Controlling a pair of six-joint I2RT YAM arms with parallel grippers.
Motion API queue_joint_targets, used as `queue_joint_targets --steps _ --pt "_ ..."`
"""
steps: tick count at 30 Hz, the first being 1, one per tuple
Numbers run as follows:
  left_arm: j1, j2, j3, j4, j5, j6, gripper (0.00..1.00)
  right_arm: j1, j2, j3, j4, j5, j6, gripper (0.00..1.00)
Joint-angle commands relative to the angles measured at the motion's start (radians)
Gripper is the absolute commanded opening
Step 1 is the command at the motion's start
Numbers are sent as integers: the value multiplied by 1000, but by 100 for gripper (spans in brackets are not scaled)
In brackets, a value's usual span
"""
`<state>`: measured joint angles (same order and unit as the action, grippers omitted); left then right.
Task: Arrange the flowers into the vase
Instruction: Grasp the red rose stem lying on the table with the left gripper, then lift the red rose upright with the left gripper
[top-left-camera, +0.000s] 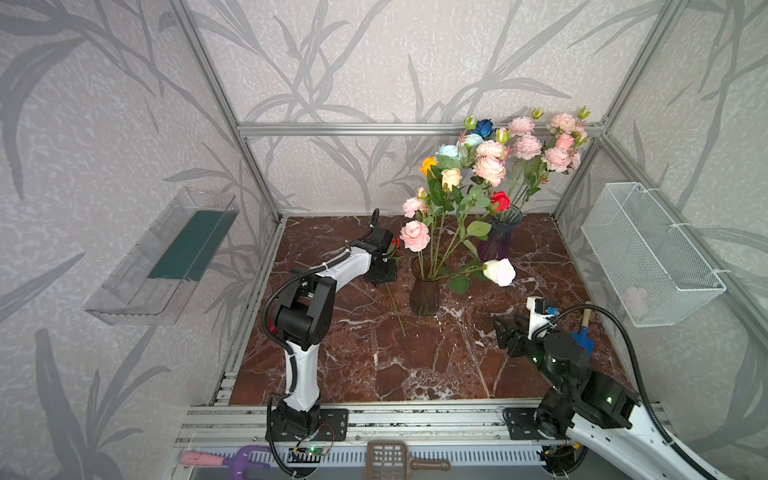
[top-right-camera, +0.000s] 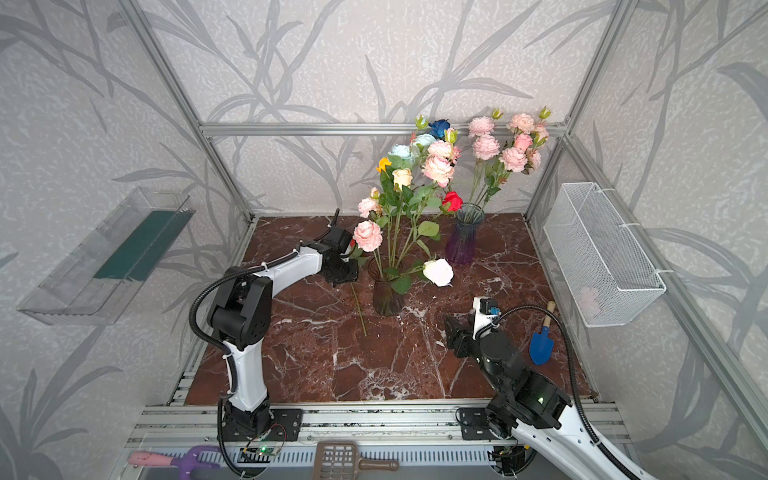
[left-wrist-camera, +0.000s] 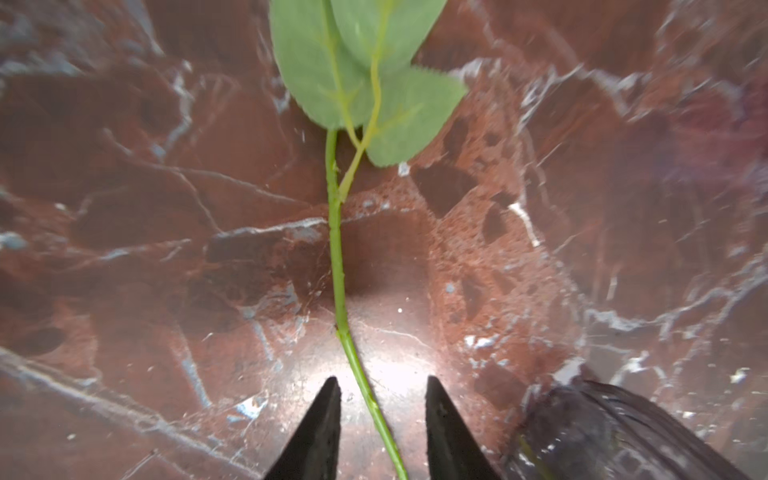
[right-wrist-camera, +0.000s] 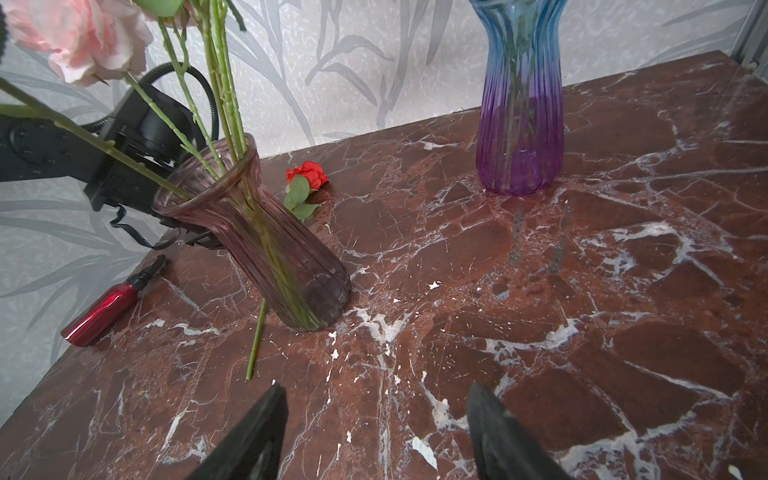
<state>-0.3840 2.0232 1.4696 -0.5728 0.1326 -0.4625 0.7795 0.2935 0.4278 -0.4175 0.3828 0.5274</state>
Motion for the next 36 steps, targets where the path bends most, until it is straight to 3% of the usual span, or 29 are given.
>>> queue_joint_targets --steps 1,5,12,19,29,36 --pt "-5 37 54 -98 -31 16 32 -3 -14 -14 3 -8 13 69" --pt "-6 36 43 -98 -88 7 26 -5 -20 -21 5 -10 14 69" --pt "-6 80 61 -77 2 23 25 -5 -24 -17 7 -14 11 69" --pt "0 81 76 -92 -19 41 16 -5 -36 -11 -3 -15 12 69" --pt "26 -43 44 -64 -23 23 1 -5 2 41 0 -26 -5 69" --pt "66 -142 2 -27 9 -5 0 -5 58 68 38 -57 -6 67"
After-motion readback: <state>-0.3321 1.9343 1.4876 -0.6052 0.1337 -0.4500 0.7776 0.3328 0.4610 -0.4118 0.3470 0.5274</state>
